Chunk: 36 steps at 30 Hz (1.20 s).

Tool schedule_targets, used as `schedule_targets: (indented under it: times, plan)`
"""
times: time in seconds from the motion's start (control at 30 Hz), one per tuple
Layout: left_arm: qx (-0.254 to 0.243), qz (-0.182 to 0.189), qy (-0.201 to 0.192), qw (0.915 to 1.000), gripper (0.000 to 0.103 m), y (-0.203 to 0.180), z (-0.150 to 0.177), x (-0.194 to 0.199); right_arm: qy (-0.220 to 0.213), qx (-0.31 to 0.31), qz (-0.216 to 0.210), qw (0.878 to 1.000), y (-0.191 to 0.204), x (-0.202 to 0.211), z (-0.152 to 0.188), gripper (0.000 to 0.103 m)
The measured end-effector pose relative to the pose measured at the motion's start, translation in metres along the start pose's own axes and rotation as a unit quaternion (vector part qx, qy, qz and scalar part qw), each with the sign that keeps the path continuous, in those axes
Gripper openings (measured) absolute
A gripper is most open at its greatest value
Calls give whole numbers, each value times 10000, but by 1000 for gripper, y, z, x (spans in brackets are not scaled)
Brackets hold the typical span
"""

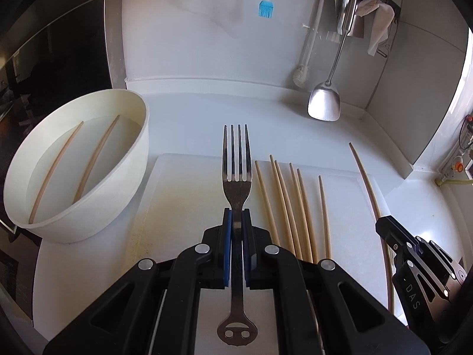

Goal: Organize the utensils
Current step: 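Carry the fork and chopstick over the basin with both tools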

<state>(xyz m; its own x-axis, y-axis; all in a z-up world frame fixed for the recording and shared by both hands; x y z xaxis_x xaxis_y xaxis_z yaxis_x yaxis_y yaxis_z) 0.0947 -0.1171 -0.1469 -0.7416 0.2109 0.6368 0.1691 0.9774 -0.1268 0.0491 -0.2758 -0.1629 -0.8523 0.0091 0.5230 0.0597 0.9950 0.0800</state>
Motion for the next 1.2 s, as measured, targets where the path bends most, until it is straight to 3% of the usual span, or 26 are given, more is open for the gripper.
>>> schedule_targets:
  times: [0.33, 0.63, 0.97, 1.2]
  plan:
    - [303, -338, -248, 9987, 7, 42, -42, 52, -163, 163, -518, 9984, 44, 24, -47, 6]
    - [449, -684, -522, 9953, 7, 130, -90, 82, -277, 518, -992, 9933, 141, 23, -87, 6]
    - [174, -576, -350, 9976, 7, 248, -113, 52, -72, 332, -1123, 9931, 261, -25, -107, 6]
    - [153, -491, -13, 9987, 7, 294, -102, 19, 387, 337, -1172, 9918, 315, -69, -91, 6]
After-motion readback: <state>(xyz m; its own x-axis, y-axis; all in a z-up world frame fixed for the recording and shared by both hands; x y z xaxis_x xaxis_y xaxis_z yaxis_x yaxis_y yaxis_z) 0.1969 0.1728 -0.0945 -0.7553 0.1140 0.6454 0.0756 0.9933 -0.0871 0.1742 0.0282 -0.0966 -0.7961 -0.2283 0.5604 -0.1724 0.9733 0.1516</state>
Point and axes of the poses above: each gripper's, at about its wrist camera, not at the fingertips, and x roughly against the way its jaws point, y to its left, z to its underside, the point moved 10 cm from there along -x, roughly the way its jaws point, and after that the axes turned 7 degrees about -y, right-handed, at the moved point
